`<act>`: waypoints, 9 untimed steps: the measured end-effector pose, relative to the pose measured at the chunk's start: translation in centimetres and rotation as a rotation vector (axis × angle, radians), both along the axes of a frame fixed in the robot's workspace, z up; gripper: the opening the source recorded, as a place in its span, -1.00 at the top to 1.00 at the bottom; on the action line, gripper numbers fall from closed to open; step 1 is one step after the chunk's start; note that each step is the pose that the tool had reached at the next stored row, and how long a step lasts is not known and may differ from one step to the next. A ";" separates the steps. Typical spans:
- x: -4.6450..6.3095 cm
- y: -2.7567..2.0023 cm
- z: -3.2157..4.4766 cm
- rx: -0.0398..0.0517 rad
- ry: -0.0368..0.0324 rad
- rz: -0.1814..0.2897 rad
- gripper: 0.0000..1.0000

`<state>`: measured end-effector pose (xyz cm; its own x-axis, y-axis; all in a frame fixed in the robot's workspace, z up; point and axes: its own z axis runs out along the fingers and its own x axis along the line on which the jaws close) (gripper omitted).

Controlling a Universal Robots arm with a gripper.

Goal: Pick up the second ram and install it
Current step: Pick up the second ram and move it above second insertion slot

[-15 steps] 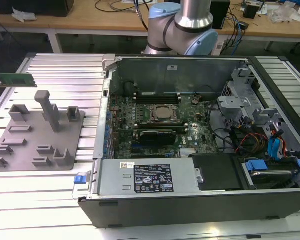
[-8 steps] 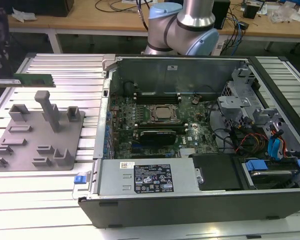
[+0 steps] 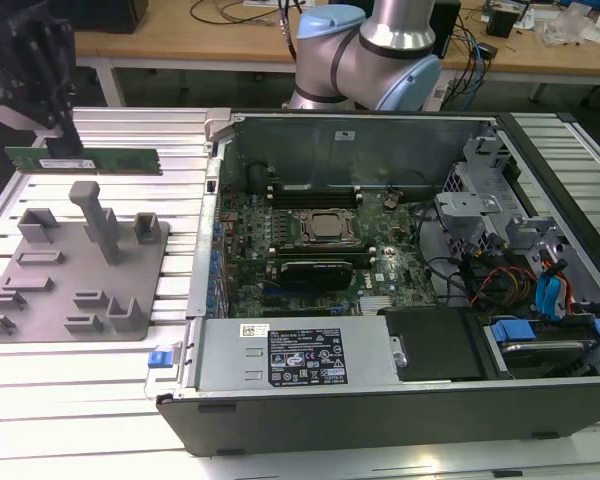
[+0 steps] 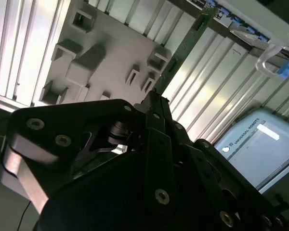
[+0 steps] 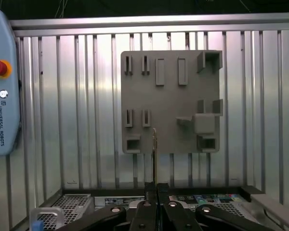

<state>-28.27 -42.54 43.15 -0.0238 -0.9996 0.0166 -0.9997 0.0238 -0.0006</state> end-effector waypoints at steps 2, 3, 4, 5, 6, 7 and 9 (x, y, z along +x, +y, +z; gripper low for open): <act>1.3 0.00 -0.06 0.0001 0.0000 0.000 0.81; 1.9 -0.01 -0.09 0.0000 0.0000 0.000 0.81; 2.3 0.00 -0.12 0.0000 0.0000 0.000 0.81; 2.6 0.00 -0.16 0.0000 -0.0001 0.000 0.81; 3.4 0.00 -0.24 0.0001 -0.0001 -0.001 0.81; 3.7 0.00 -0.27 0.0000 0.0000 -0.001 0.81; 4.9 0.00 -0.45 0.0001 -0.0001 -0.002 0.81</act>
<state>-23.40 -42.54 42.70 -0.0255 -0.9995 0.0165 -0.9997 0.0255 -0.0007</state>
